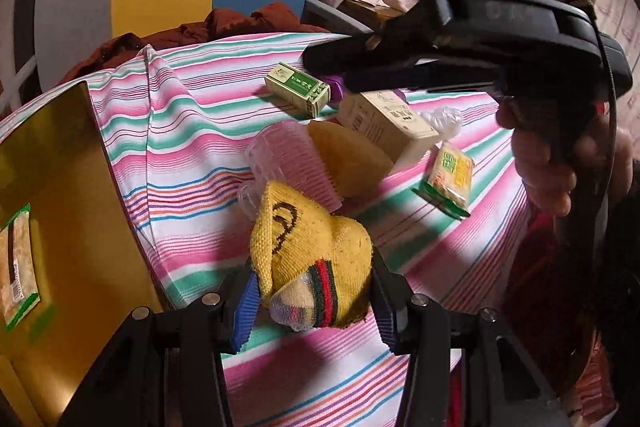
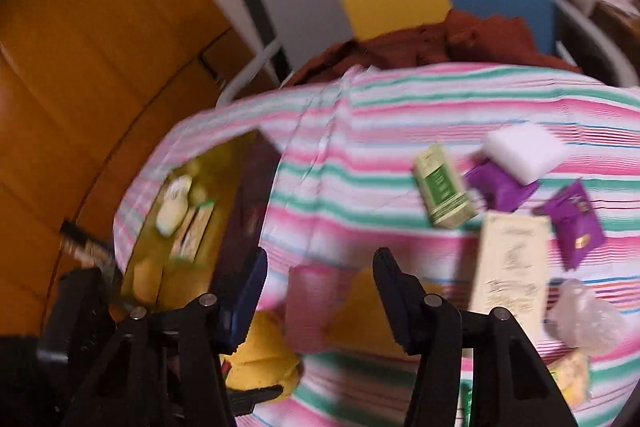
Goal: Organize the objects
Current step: 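Grasp the yellow knit hat with the left tool, then carry the yellow hat with the left tool while the right tool carries the brown box to the tray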
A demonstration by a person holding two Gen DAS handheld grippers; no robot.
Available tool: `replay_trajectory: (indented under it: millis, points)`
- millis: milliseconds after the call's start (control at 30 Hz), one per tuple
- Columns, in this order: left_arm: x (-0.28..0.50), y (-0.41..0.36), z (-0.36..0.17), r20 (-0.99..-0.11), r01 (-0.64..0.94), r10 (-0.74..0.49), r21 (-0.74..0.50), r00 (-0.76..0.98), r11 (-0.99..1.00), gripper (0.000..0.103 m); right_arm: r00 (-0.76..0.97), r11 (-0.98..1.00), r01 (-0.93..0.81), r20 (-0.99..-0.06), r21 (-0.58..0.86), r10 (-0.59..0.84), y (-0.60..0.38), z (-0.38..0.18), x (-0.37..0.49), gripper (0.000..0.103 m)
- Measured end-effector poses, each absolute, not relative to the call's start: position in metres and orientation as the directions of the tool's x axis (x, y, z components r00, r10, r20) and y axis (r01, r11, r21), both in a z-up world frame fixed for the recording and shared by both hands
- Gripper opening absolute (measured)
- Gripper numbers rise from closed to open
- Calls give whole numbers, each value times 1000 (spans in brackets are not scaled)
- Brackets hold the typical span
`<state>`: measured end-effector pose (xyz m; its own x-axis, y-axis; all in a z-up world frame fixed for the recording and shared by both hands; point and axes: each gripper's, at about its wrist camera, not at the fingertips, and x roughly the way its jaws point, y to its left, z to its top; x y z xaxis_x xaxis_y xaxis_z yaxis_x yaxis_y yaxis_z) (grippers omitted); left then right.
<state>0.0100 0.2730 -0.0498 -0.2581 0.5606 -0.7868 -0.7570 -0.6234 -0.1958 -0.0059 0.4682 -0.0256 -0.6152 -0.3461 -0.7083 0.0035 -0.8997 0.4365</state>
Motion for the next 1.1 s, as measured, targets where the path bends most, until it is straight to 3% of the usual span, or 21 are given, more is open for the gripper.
replay_trajectory:
  millis: [100, 233, 267, 300, 333, 467, 667, 800, 867, 1100]
  points:
    - [13, 270, -48, -782, -758, 566, -196, -262, -622, 49, -546, -891, 48, -735, 452, -402, 457, -35, -10, 56]
    - [17, 265, -48, -780, -757, 565, -191, -270, -625, 49, -475, -802, 146, -671, 579, -570, 448, -39, -7, 57]
    - [18, 264, -49, -780, -756, 563, -188, -273, -627, 49, -443, -774, 179, -653, 607, -614, 443, -40, -6, 65]
    - [19, 263, -50, -781, -754, 563, -192, -270, -628, 49, -413, -752, 212, -640, 624, -648, 436, -42, -5, 79]
    - [20, 262, -51, -784, -752, 562, -199, -263, -628, 49, -390, -740, 234, -637, 630, -665, 431, -42, -3, 85]
    - [23, 257, -59, -795, -746, 551, -202, -254, -635, 49, -348, -737, 226, -654, 637, -671, 426, -50, -1, 92]
    - [21, 243, -66, -801, -731, 545, -214, -248, -648, 49, -346, -813, 106, -745, 573, -570, 439, -69, -6, 94]
    - [19, 240, -71, -807, -726, 545, -232, -229, -648, 49, -533, -821, -45, -709, 569, -463, 481, -61, -5, 94]
    - [20, 239, -73, -808, -727, 542, -228, -230, -648, 49, -623, -823, -139, -695, 551, -360, 503, -56, 3, 103]
    - [28, 236, -70, -810, -729, 534, -211, -243, -651, 49, -658, -774, -302, -709, 557, -254, 535, -59, 14, 103]
